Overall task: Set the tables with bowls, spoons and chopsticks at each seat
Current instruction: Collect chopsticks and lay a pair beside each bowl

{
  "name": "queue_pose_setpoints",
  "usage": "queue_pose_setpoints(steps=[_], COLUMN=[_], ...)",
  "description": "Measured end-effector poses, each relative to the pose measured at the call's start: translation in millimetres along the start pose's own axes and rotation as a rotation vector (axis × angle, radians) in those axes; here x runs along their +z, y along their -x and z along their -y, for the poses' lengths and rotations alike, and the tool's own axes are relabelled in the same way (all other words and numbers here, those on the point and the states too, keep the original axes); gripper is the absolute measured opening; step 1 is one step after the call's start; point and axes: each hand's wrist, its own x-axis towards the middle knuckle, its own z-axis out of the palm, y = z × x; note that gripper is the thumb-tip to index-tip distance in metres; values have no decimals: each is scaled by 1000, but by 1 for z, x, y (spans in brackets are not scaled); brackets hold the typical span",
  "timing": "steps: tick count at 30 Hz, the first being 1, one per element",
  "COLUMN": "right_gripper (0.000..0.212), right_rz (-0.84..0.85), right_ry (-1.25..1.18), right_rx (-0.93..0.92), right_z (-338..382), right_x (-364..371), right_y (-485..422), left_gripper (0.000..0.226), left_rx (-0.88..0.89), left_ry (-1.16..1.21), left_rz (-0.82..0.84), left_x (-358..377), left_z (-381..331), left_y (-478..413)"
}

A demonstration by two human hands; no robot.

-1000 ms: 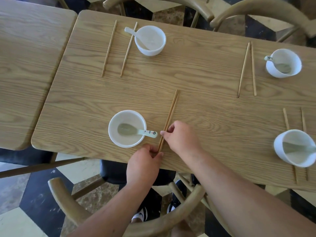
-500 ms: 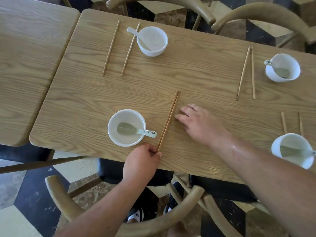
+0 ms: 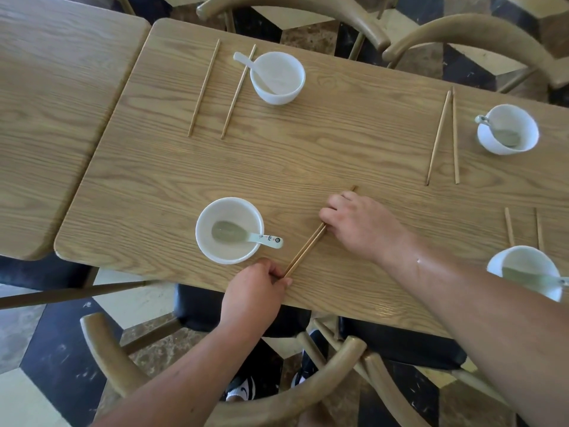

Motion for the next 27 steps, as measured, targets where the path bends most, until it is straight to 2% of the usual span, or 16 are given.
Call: queue_pose_setpoints(steps=[5, 12, 18, 22, 27], right_gripper=[20, 24, 21, 25, 30], right_rz=[186, 384, 378, 331, 206], right_ry=[-10, -143, -349, -495, -600], right_rx=[92, 411, 710, 752, 764], right_z=[1, -14, 7, 49, 87], right_x=[-21, -26, -19, -11, -1], right_y=[14, 41, 51, 29, -21], left_gripper=[23, 24, 18, 16, 29], left_rx=[20, 56, 78, 77, 81], left_ry=[11, 33, 6, 16, 39], left_rz=[-35, -40, 10, 13, -32], left_x=[1, 3, 4, 5, 4], left_z=[-1, 7, 7, 4, 0], left_y=[5, 16, 18, 14, 6])
